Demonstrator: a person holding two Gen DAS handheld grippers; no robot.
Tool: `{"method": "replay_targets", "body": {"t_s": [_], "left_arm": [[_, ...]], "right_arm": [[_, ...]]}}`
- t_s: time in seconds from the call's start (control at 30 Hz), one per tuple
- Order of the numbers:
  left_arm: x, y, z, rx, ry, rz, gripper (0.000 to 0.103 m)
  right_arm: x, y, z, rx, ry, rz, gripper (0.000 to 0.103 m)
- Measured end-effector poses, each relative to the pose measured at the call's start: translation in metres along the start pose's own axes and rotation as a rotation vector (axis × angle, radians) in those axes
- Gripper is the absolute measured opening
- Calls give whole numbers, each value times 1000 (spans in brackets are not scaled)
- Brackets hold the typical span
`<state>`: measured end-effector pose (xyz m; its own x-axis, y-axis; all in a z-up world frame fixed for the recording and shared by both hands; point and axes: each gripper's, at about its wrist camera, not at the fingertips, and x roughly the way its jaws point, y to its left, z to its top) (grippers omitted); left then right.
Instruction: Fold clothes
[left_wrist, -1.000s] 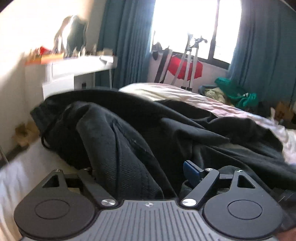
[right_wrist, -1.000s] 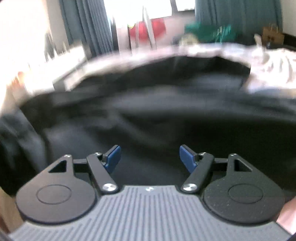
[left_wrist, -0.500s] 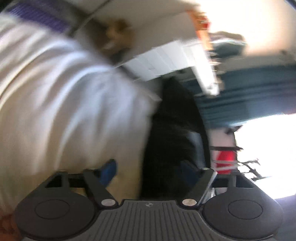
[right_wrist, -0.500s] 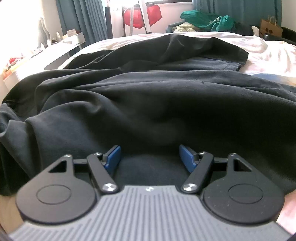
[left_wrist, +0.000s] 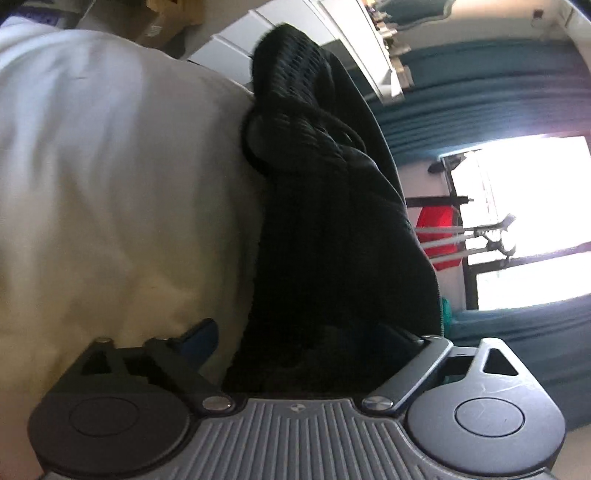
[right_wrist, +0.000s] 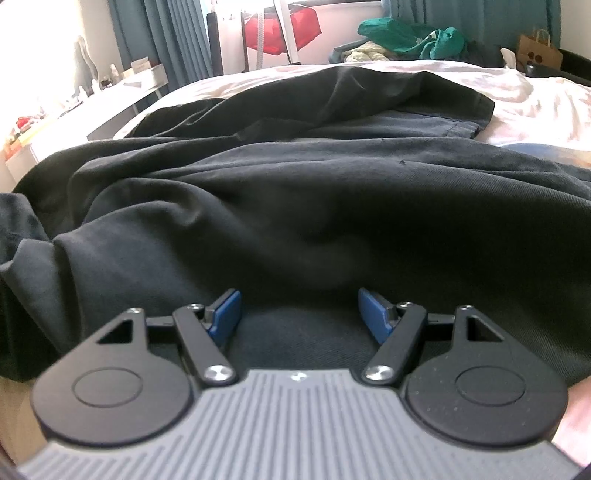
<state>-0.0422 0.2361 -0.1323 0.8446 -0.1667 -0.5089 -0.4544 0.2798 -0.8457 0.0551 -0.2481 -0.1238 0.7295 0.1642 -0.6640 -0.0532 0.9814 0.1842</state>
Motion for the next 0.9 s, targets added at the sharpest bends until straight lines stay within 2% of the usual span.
{"method": "replay_targets", "body": {"t_s": [0.13, 0.2, 0.27, 0.3, 0.37, 0.4, 0.47, 0.6, 0.77, 0.83, 0.9], "left_arm": [[13, 7, 3, -90, 7, -50, 94], [21, 10, 6, -124, 9, -49, 85], [27, 13, 12, -130, 5, -33, 65], [25, 14, 12, -124, 2, -23, 62], [13, 13, 9, -106, -14, 1, 46], [4, 10, 9, -87, -25, 24, 43], [-15, 1, 12, -32, -45, 85, 37], [-56, -28, 25, 83, -49, 196, 31], [-109, -72, 30, 426, -41, 473, 25], [-107, -89, 41, 507, -52, 543, 17], [-107, -100, 46, 575, -73, 605, 17]], "right_arm": [[0, 0, 0, -2, 1, 0, 72], [0, 0, 0, -4, 1, -1, 72], [0, 0, 1, -5, 2, -1, 72], [1, -1, 1, -4, 3, 0, 72], [2, -2, 2, -2, 4, 3, 72], [2, -2, 3, -2, 5, 4, 72], [2, -3, 4, -1, 6, 8, 72], [0, -4, 4, -1, 8, 8, 72], [-4, -5, 2, -5, 8, -7, 72], [-5, -6, 3, -2, 8, -10, 72], [-6, -7, 3, 1, 8, -10, 72]]}}
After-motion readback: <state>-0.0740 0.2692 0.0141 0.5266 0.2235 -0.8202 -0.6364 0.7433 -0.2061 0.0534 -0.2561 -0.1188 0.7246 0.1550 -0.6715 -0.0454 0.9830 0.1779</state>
